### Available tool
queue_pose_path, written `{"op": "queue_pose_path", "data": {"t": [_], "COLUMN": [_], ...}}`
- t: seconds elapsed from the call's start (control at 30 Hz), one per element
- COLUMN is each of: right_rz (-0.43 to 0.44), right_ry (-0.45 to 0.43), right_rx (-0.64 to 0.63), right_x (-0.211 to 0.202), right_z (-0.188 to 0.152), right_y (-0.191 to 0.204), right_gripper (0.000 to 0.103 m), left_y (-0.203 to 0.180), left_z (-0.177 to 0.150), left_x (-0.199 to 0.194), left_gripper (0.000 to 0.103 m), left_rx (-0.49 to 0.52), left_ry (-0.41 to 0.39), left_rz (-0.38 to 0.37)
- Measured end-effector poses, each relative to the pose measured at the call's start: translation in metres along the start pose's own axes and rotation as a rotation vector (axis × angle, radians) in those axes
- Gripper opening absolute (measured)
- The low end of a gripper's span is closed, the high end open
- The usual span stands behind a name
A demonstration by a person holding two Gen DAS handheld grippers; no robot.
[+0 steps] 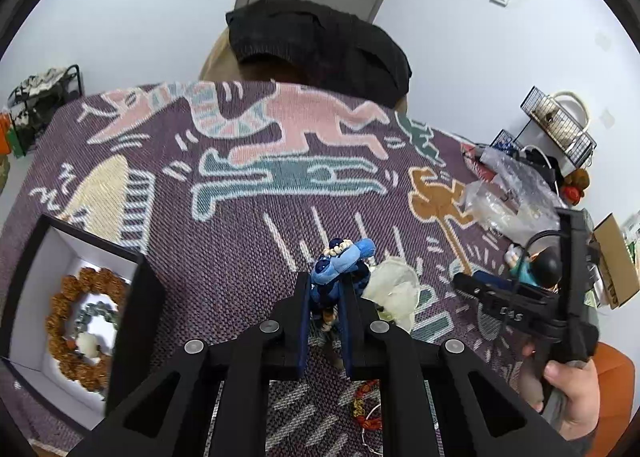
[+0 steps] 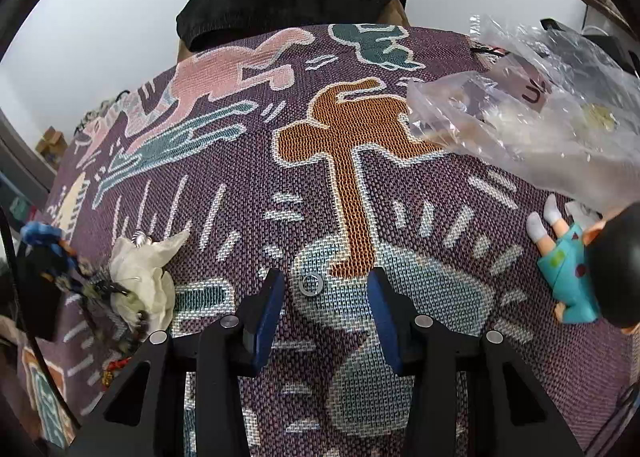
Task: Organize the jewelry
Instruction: 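Grasp the blue beaded strand with the left gripper from the pile, then lift the blue strand and lower it into the black box, open left gripper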
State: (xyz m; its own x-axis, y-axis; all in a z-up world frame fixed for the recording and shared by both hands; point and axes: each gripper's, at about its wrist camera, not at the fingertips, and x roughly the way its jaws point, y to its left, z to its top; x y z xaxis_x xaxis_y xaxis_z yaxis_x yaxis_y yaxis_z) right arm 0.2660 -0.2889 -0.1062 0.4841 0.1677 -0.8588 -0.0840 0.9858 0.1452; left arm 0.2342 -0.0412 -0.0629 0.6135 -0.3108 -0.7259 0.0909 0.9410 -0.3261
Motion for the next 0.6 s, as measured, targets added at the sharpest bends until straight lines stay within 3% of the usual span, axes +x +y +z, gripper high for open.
{"op": "queue_pose_path", "data": {"t": [0.23, 0.6], "right_rz": [-0.042, 0.056], "right_ry": [0.028, -0.073], "right_rx": [-0.077, -0.057], "right_x": [0.002, -0.034], "right_z": [0.000, -0.002], "right_y": [0.011, 0.018], "right_gripper": [0.015, 0.015], "left_y": [-0.001, -0.010], "left_z": [0.010, 0.021], "left_x": [-0.026, -0.065], "left_gripper": [0.013, 0.013], "left_rx": [0.008, 0.050], "left_ry": [-0.053, -0.126], "left_rz": [0.002, 0.002]}}
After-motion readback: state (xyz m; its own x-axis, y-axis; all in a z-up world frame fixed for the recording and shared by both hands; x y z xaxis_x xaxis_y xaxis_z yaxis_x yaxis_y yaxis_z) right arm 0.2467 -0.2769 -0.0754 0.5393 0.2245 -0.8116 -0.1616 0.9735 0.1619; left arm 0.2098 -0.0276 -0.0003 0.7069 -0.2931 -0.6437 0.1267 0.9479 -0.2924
